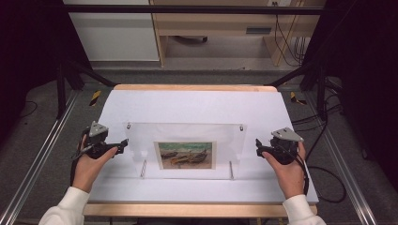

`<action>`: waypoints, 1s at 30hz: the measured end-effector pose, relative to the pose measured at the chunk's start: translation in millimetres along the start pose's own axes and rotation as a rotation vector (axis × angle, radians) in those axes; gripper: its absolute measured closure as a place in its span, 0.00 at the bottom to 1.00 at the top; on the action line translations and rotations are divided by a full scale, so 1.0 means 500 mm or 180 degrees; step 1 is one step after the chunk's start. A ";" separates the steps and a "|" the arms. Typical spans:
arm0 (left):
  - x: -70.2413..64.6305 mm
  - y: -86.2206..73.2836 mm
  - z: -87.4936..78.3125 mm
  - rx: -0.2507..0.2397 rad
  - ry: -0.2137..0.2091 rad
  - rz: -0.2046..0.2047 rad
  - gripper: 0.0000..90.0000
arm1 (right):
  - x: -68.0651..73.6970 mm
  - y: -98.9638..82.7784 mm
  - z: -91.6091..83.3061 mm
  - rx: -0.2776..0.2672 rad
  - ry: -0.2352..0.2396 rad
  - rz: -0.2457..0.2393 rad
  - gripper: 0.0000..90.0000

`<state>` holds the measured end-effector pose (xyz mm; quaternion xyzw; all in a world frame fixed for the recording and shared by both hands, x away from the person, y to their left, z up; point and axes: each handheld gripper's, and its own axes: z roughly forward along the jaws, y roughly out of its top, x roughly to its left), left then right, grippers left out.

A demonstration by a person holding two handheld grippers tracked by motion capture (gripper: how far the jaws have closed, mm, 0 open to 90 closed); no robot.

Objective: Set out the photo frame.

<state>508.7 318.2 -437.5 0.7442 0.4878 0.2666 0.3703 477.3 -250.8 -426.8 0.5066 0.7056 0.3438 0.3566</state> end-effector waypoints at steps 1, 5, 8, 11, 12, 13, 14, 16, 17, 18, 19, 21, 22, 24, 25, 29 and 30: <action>-0.002 0.000 0.006 -0.0013 0.0001 -0.0046 0.10 | 0.000 -0.001 0.005 0.0010 -0.0009 0.0033 0.13; -0.004 0.000 0.020 -0.0017 0.0002 -0.0091 0.10 | 0.001 -0.004 0.026 0.0048 0.0003 0.0088 0.13; -0.004 -0.002 0.030 -0.0007 0.0012 -0.0107 0.10 | 0.002 -0.006 0.037 0.0067 0.0029 0.0142 0.12; -0.004 -0.008 0.040 -0.0003 0.0017 -0.0135 0.10 | 0.003 -0.010 0.048 0.0108 0.0062 0.0184 0.11; -0.004 -0.011 0.044 0.0008 0.0018 -0.0146 0.10 | 0.003 -0.011 0.052 0.0127 0.0077 0.0209 0.10; -0.004 -0.014 0.047 0.0023 0.0013 -0.0160 0.10 | 0.004 -0.013 0.056 0.0164 0.0098 0.0227 0.10; -0.003 -0.018 0.050 0.0026 0.0009 -0.0183 0.10 | 0.004 -0.014 0.059 0.0207 0.0106 0.0240 0.10; -0.001 -0.027 0.056 0.0014 0.0004 -0.0244 0.10 | 0.005 -0.020 0.066 0.0286 0.0160 0.0291 0.09; 0.000 -0.032 0.058 -0.0003 -0.0008 -0.0279 0.10 | 0.004 -0.024 0.070 0.0315 0.0190 0.0300 0.09; 0.000 -0.036 0.059 -0.0017 -0.0009 -0.0299 0.10 | 0.004 -0.027 0.073 0.0349 0.0228 0.0327 0.09; 0.000 -0.040 0.060 -0.0027 0.0004 -0.0304 0.10 | 0.003 -0.031 0.076 0.0369 0.0265 0.0358 0.09; -0.003 -0.046 0.061 0.0017 0.0025 -0.0243 0.11 | 0.002 -0.036 0.077 0.0380 0.0355 0.0449 0.09; -0.004 -0.048 0.060 0.0028 0.0023 -0.0207 0.10 | 0.002 -0.038 0.078 0.0398 0.0428 0.0462 0.08; -0.005 -0.054 0.055 -0.0004 0.0009 -0.0226 0.10 | 0.004 -0.045 0.078 0.0481 0.0571 0.0519 0.07; -0.005 -0.055 0.049 -0.0020 -0.0010 -0.0227 0.10 | 0.006 -0.048 0.076 0.0499 0.0615 0.0508 0.07; -0.009 -0.058 0.028 -0.0085 -0.0011 -0.0135 0.10 | 0.018 -0.059 0.062 0.0495 0.0672 0.0370 0.08; -0.008 -0.059 0.023 -0.0077 -0.0007 -0.0087 0.10 | 0.021 -0.062 0.059 0.0496 0.0661 0.0346 0.09</action>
